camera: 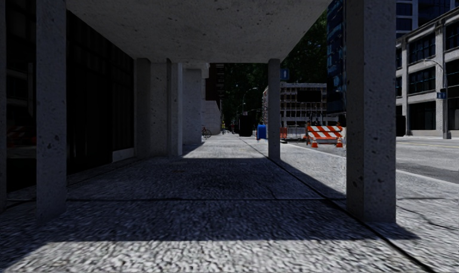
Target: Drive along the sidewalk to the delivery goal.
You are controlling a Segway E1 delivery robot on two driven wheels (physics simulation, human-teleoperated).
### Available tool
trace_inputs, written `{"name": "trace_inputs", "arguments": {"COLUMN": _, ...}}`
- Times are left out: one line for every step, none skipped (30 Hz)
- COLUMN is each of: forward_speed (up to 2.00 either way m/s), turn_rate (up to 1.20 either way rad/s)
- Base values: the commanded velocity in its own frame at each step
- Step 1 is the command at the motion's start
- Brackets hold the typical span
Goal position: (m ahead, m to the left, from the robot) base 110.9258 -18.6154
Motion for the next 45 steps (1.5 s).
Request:
{"name": "trace_inputs", "arguments": {"forward_speed": 2.00, "turn_rate": 0.00}}
{"name": "trace_inputs", "arguments": {"forward_speed": 2.00, "turn_rate": 0.00}}
{"name": "trace_inputs", "arguments": {"forward_speed": 2.00, "turn_rate": 0.00}}
{"name": "trace_inputs", "arguments": {"forward_speed": 2.00, "turn_rate": 0.00}}
{"name": "trace_inputs", "arguments": {"forward_speed": 2.00, "turn_rate": 0.00}}
{"name": "trace_inputs", "arguments": {"forward_speed": 2.00, "turn_rate": 0.00}}
{"name": "trace_inputs", "arguments": {"forward_speed": 2.00, "turn_rate": 0.00}}
{"name": "trace_inputs", "arguments": {"forward_speed": 2.00, "turn_rate": 0.00}}
{"name": "trace_inputs", "arguments": {"forward_speed": 2.00, "turn_rate": 0.00}}
{"name": "trace_inputs", "arguments": {"forward_speed": 2.00, "turn_rate": 0.00}}
{"name": "trace_inputs", "arguments": {"forward_speed": 2.00, "turn_rate": 0.00}}
{"name": "trace_inputs", "arguments": {"forward_speed": 2.00, "turn_rate": 0.00}}
{"name": "trace_inputs", "arguments": {"forward_speed": 2.00, "turn_rate": 0.00}}
{"name": "trace_inputs", "arguments": {"forward_speed": 2.00, "turn_rate": 0.00}}
{"name": "trace_inputs", "arguments": {"forward_speed": 2.00, "turn_rate": 0.00}}
{"name": "trace_inputs", "arguments": {"forward_speed": 2.00, "turn_rate": 0.00}}
{"name": "trace_inputs", "arguments": {"forward_speed": 2.00, "turn_rate": 0.00}}
{"name": "trace_inputs", "arguments": {"forward_speed": 2.00, "turn_rate": 0.00}}
{"name": "trace_inputs", "arguments": {"forward_speed": 2.00, "turn_rate": 0.00}}
{"name": "trace_inputs", "arguments": {"forward_speed": 2.00, "turn_rate": 0.00}}
{"name": "trace_inputs", "arguments": {"forward_speed": 2.00, "turn_rate": 0.00}}
{"name": "trace_inputs", "arguments": {"forward_speed": 2.00, "turn_rate": 0.00}}
{"name": "trace_inputs", "arguments": {"forward_speed": 2.00, "turn_rate": 0.00}}
{"name": "trace_inputs", "arguments": {"forward_speed": 2.00, "turn_rate": 0.00}}
{"name": "trace_inputs", "arguments": {"forward_speed": 2.00, "turn_rate": 0.00}}
{"name": "trace_inputs", "arguments": {"forward_speed": 2.00, "turn_rate": 0.00}}
{"name": "trace_inputs", "arguments": {"forward_speed": 2.00, "turn_rate": 0.00}}
{"name": "trace_inputs", "arguments": {"forward_speed": 2.00, "turn_rate": 0.00}}
{"name": "trace_inputs", "arguments": {"forward_speed": 2.00, "turn_rate": 0.00}}
{"name": "trace_inputs", "arguments": {"forward_speed": 2.00, "turn_rate": 0.00}}
{"name": "trace_inputs", "arguments": {"forward_speed": 2.00, "turn_rate": 0.00}}
{"name": "trace_inputs", "arguments": {"forward_speed": 2.00, "turn_rate": 0.00}}
{"name": "trace_inputs", "arguments": {"forward_speed": 2.00, "turn_rate": 0.00}}
{"name": "trace_inputs", "arguments": {"forward_speed": 2.00, "turn_rate": 0.00}}
{"name": "trace_inputs", "arguments": {"forward_speed": 2.00, "turn_rate": 0.00}}
{"name": "trace_inputs", "arguments": {"forward_speed": 2.00, "turn_rate": 0.00}}
{"name": "trace_inputs", "arguments": {"forward_speed": 2.00, "turn_rate": 0.00}}
{"name": "trace_inputs", "arguments": {"forward_speed": 2.00, "turn_rate": 0.00}}
{"name": "trace_inputs", "arguments": {"forward_speed": 2.00, "turn_rate": 0.00}}
{"name": "trace_inputs", "arguments": {"forward_speed": 2.00, "turn_rate": 0.00}}
{"name": "trace_inputs", "arguments": {"forward_speed": 2.00, "turn_rate": 0.00}}
{"name": "trace_inputs", "arguments": {"forward_speed": 2.00, "turn_rate": 0.00}}
{"name": "trace_inputs", "arguments": {"forward_speed": 2.00, "turn_rate": 0.00}}
{"name": "trace_inputs", "arguments": {"forward_speed": 2.00, "turn_rate": 0.00}}
{"name": "trace_inputs", "arguments": {"forward_speed": 2.00, "turn_rate": 0.00}}
